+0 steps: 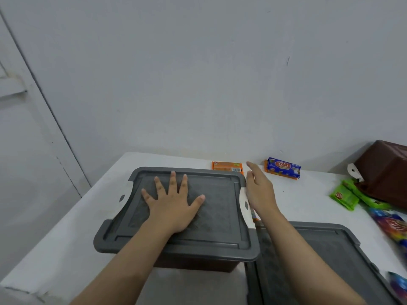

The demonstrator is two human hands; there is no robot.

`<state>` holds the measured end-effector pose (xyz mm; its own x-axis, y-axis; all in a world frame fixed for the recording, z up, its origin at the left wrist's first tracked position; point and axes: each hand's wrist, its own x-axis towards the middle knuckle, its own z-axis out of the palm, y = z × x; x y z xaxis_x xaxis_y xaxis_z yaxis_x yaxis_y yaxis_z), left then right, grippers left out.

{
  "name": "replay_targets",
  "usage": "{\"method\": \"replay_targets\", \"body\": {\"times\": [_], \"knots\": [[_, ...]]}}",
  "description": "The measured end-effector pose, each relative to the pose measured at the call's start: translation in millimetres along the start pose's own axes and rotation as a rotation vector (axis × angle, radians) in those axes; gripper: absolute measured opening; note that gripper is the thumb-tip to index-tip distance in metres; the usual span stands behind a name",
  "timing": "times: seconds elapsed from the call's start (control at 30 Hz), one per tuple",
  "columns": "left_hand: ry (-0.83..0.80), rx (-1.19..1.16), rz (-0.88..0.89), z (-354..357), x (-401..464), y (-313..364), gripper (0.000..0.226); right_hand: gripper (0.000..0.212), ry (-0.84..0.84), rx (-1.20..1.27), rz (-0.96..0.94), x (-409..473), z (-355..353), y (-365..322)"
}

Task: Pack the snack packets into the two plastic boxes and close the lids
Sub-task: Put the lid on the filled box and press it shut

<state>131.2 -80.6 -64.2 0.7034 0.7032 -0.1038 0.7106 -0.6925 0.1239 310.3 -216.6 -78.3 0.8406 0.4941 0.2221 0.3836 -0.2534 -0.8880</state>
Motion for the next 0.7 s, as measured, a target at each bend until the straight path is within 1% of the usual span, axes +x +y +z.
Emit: {"method": "replay_targets", "body": {"times": [0.1,0.17,0.23,0.3,0.33,0.4,0.47,0.5,0.6,0.7], "knots": [[-0.071,-0.038,-0.058,-6,7,9,0.087,0.041,0.015,-0.293,-0.105,34,8,30],[-0.078,-0.065,-0.103,-7,11,16,0.086,0.050,-0.092,-0.500,-0.148,53,17,43],[-0.006,-0.081,-0.124,-8,17,21,0.081,0.067,-0.258,-0.670,-0.154,67,26,53],[0.116,-0.084,-0.074,-11,22,19,0.074,0.077,-0.373,-0.686,-0.113,73,35,59],[0.143,-0.086,-0.030,-13,27,19,0.071,0.078,-0.404,-0.692,-0.101,76,40,62],[0.084,-0.081,0.048,-16,35,20,0.069,0.073,-0.449,-0.725,-0.090,78,46,67],[0.005,-0.050,0.063,-15,40,24,0.070,0.069,-0.461,-0.718,-0.079,77,49,71],[-0.007,-0.031,0.051,-14,42,26,0.071,0.070,-0.464,-0.730,-0.078,77,49,72],[0.015,-0.004,0.023,-9,46,27,0.071,0.078,-0.486,-0.863,-0.097,76,45,77],[0.033,-0.008,0.028,-7,45,25,0.071,0.079,-0.478,-0.918,-0.086,77,38,81]]}}
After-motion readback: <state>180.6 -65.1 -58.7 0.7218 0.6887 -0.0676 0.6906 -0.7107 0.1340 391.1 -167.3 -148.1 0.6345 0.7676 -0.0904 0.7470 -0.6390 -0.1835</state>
